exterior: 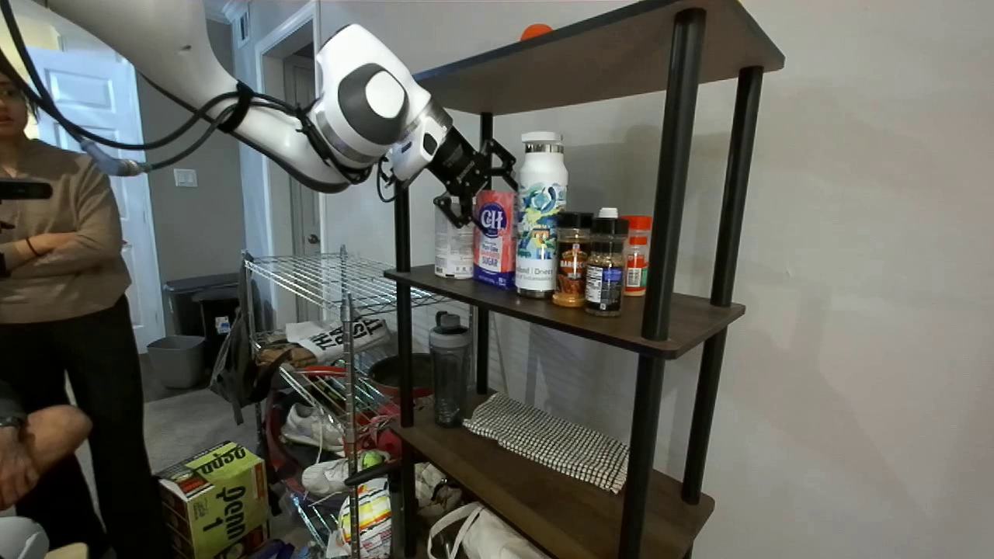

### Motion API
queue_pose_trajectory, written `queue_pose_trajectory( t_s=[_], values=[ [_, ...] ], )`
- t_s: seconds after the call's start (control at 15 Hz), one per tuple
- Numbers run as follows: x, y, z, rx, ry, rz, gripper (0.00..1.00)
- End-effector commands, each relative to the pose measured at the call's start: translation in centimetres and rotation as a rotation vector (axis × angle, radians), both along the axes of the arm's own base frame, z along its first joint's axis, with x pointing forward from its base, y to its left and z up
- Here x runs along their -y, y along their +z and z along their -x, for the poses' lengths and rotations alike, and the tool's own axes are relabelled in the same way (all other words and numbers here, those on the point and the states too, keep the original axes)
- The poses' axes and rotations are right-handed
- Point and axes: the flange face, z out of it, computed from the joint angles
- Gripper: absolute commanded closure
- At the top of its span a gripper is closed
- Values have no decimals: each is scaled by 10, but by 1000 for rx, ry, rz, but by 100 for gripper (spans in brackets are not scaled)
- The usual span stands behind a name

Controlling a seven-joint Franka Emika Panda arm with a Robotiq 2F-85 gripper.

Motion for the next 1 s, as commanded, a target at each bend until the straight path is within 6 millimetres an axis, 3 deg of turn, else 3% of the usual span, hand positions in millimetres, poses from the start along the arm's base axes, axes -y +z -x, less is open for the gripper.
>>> queue_pose_trajectory(
  t_s=[0.0,0.93],
  values=[
    [7,-12,1,-35,-19,-2,0],
    [-5,-21,16,-58,-2,31,0]
  ],
)
